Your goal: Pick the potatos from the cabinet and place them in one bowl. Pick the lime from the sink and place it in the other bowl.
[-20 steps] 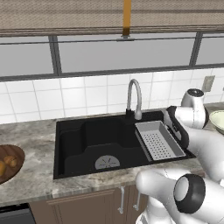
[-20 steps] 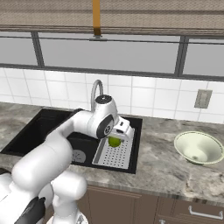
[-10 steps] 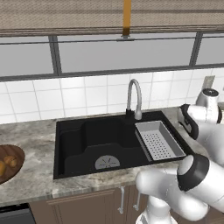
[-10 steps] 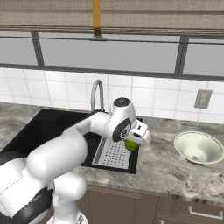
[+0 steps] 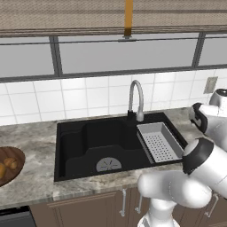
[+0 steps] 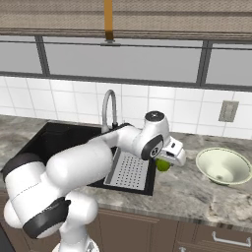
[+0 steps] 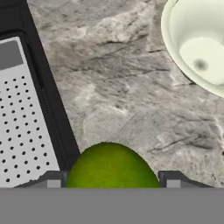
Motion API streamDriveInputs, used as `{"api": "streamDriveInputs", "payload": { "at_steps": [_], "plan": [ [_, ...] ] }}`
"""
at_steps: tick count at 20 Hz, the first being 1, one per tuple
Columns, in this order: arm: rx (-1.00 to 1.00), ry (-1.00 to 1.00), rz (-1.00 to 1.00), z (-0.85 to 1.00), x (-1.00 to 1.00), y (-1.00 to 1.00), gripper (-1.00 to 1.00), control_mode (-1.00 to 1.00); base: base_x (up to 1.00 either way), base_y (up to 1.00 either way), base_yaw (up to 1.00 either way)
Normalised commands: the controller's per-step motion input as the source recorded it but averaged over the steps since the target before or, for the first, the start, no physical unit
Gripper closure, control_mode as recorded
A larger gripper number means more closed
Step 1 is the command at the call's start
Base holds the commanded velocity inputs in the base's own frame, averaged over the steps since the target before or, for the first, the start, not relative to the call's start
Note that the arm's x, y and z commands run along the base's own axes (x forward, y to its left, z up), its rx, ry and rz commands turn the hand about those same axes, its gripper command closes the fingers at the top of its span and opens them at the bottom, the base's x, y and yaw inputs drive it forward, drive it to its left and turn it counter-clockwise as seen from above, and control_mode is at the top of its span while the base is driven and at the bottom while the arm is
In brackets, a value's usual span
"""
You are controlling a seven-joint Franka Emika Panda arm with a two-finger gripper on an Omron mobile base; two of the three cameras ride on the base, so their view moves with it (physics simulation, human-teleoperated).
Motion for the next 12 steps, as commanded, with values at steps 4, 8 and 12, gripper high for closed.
{"api": "streamDriveInputs", "payload": {
  "at_steps": [4,8,12],
  "plan": [
    [0.00,0.00,-0.03,0.06,0.07,-0.46,1.00,-1.00,0.00,0.00,0.00],
    [0.00,0.00,-0.04,0.20,0.05,-0.41,1.00,-1.00,0.00,0.00,0.00],
    [0.00,0.00,-0.04,0.23,0.09,-0.44,1.00,-1.00,0.00,0.00,0.00]
  ]
}}
